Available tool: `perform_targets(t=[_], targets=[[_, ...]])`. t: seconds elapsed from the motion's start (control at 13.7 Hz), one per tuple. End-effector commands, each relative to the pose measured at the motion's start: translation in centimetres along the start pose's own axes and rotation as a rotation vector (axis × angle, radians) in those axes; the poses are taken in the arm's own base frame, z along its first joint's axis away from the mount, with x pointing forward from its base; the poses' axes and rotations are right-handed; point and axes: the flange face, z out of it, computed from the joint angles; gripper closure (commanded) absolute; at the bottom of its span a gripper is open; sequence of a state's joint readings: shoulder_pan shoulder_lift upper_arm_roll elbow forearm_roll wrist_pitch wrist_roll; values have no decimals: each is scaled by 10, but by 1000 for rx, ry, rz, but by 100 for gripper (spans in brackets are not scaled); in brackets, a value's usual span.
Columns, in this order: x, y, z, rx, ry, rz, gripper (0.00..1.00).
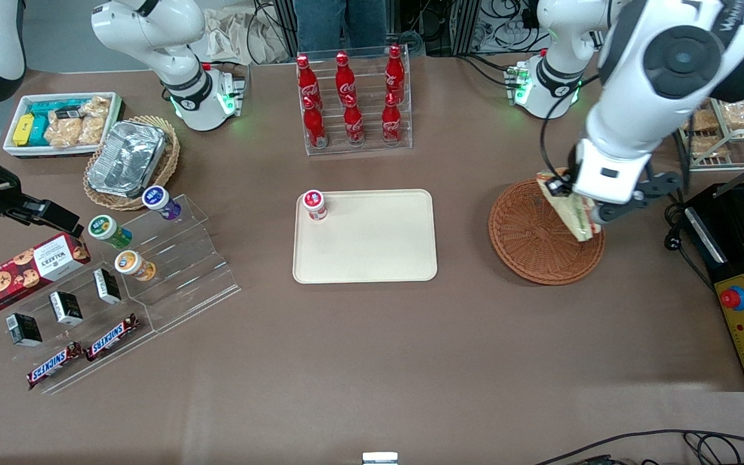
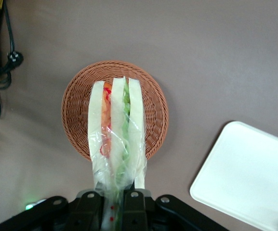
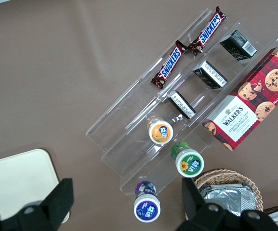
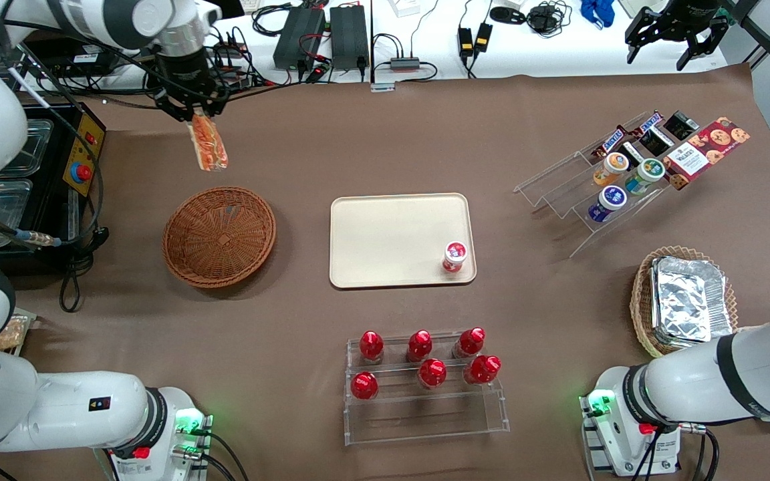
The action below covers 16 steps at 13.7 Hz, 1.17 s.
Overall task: Place sandwich from basket to tray
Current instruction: 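Lift the sandwich up out of the basket with the left gripper, then carry the sandwich over the cream tray beside the red cup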
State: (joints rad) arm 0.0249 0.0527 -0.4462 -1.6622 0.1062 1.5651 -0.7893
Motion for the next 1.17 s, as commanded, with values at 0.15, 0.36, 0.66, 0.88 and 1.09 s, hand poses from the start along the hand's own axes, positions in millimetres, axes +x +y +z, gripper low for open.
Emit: perform_targets(t=[0.15, 0.36, 0.66, 0.88, 1.09], targets=[[-63, 98, 18, 57, 78, 253, 100], [-75, 132, 35, -62, 46, 302, 100], [-79, 197, 104, -228, 55, 360, 100], [-99, 234, 139, -285, 65, 412, 100], [-109, 239, 184, -254, 30, 442, 100]])
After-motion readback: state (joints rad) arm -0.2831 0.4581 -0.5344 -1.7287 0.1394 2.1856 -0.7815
